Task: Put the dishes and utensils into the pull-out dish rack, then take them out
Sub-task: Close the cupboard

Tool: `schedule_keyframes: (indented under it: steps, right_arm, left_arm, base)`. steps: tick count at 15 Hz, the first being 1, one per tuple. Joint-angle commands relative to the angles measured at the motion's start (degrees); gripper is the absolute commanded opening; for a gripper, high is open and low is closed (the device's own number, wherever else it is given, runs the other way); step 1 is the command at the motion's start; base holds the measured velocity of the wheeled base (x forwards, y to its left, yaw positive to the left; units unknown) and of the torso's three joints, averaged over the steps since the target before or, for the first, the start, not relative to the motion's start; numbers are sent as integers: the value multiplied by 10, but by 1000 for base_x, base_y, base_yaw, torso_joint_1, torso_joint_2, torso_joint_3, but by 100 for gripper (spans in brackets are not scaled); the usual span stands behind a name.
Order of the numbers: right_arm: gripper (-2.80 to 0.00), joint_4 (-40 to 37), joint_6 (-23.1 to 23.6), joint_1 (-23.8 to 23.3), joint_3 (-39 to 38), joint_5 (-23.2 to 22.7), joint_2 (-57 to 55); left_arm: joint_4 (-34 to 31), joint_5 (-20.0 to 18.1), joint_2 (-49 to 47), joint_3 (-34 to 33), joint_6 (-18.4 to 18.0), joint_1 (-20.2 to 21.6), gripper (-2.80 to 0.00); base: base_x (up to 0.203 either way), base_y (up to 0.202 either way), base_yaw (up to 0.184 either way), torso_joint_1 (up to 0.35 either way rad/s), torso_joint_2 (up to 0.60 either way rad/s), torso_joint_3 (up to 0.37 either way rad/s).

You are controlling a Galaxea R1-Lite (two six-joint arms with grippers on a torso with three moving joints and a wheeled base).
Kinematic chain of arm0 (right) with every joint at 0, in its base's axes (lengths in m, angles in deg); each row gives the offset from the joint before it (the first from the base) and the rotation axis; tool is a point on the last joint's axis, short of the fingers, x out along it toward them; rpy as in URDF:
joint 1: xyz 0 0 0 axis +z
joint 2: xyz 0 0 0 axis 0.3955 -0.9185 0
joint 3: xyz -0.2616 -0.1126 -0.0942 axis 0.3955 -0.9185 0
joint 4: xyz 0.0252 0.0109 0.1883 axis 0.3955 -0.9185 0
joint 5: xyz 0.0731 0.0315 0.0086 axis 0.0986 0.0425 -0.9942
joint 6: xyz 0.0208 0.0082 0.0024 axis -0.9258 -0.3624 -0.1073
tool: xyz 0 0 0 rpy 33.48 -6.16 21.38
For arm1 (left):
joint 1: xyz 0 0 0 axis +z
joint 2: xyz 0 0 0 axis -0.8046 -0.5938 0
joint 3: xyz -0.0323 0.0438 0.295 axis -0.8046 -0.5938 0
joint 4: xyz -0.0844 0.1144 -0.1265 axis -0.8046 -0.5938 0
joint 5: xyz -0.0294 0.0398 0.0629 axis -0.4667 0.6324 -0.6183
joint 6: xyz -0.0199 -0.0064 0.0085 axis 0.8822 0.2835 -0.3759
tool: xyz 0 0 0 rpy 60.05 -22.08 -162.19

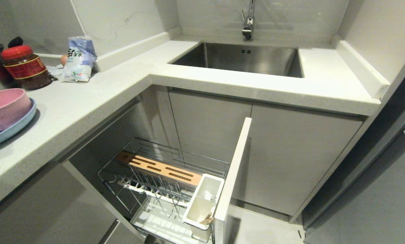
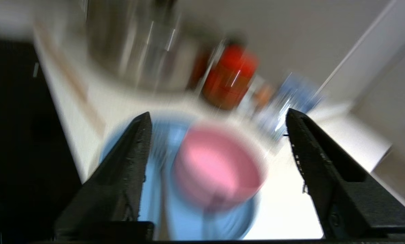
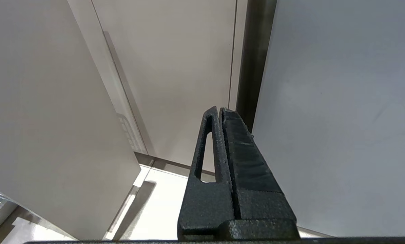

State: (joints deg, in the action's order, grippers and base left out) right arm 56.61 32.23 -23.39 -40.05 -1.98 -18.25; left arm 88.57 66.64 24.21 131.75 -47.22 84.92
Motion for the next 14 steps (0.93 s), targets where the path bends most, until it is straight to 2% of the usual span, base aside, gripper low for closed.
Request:
schedule_keyframes:
  steps: [1,4,6,8,10,12,14]
  right_arm:
    - [-280,1,0,0,-15,0,0]
    - [-280,1,0,0,-15,0,0]
    - [-280,1,0,0,-15,0,0]
    - [-280,1,0,0,-15,0,0]
    - [-280,1,0,0,-15,0,0]
    - [-280,1,0,0,-15,0,0]
    - [-280,1,0,0,-15,0,0]
  left_arm:
    - [-6,2,16,88,-19,-7,-280]
    - [-56,1,-1,216,-37,-58,-280]
    - [-115,14,-41,317,-38,-135,-280]
    - [-172,50,-92,380,-22,-245,-280]
    - [-230,90,-142,418,18,-377,-280]
    - [-286,113,-205,436,62,-510,-280]
    - [-328,126,-279,449,94,-620,-280]
  base:
    - [0,0,0,0,0,0]
    - [0,0,0,0,0,0]
    - [0,0,0,0,0,0]
    - [0,0,0,0,0,0]
    - [0,0,0,0,0,0]
    - [0,0,0,0,0,0]
    - [0,0,0,0,0,0]
